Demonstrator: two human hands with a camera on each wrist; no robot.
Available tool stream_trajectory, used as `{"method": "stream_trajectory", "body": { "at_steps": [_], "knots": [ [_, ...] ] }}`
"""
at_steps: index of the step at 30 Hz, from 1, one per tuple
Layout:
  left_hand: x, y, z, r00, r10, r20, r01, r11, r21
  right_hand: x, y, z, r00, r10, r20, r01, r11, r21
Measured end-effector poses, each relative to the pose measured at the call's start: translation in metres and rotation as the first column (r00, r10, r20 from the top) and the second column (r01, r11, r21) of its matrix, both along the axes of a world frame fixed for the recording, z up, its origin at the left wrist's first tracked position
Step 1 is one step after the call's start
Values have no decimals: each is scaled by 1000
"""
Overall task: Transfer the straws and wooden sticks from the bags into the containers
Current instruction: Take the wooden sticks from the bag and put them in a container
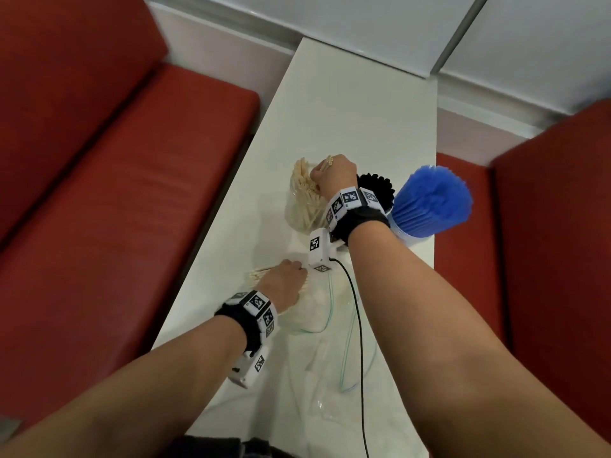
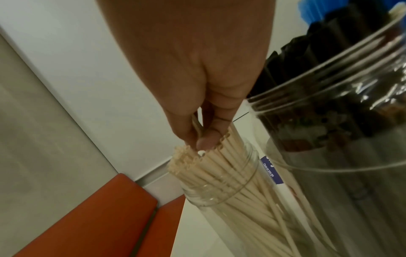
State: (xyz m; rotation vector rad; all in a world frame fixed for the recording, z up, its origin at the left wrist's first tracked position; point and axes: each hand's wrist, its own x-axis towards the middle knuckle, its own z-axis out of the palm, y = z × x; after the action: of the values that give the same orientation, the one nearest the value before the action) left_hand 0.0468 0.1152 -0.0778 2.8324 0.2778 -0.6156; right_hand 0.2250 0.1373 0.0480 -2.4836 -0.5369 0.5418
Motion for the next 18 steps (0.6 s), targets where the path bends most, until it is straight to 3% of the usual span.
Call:
{"method": "stream_trajectory", "body": {
  "at_steps": [11, 18],
  "knots": [
    [7, -3, 12, 994, 90, -54, -86, 994, 72, -9, -21, 7, 998, 23, -65, -7, 974, 226],
    [-1, -10, 34, 987, 139, -75, -132, 986, 98, -49, -61, 20, 992, -57, 108, 9, 915, 402]
  ]
}}
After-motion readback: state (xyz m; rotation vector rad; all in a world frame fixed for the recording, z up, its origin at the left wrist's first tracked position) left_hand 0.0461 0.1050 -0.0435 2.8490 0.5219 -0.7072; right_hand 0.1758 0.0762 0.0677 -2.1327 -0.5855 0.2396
